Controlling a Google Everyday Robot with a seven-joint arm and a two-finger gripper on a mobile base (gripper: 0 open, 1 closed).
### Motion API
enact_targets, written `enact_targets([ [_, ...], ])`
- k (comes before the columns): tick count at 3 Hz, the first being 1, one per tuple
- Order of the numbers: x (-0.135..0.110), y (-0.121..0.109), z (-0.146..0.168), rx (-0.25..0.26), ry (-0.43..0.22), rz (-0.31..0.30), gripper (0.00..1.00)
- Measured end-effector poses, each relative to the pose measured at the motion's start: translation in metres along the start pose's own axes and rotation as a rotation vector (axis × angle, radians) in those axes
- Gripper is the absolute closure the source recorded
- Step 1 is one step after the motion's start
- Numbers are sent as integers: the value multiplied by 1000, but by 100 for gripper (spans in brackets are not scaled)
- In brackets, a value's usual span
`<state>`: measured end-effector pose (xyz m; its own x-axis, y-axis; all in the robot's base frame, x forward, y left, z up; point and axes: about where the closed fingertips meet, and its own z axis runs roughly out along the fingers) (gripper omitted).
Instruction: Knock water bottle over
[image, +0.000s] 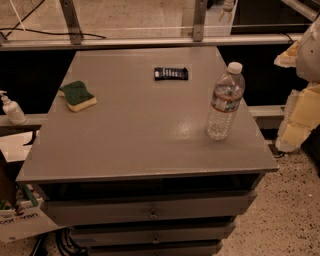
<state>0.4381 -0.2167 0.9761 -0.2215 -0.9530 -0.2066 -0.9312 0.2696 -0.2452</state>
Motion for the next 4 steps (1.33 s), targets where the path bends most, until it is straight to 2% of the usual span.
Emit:
enact_targets([
  [1,0,0,0,0,0,0,0],
  [2,2,-2,2,12,-45,2,0],
  [4,6,-29,32,15,-252,51,0],
])
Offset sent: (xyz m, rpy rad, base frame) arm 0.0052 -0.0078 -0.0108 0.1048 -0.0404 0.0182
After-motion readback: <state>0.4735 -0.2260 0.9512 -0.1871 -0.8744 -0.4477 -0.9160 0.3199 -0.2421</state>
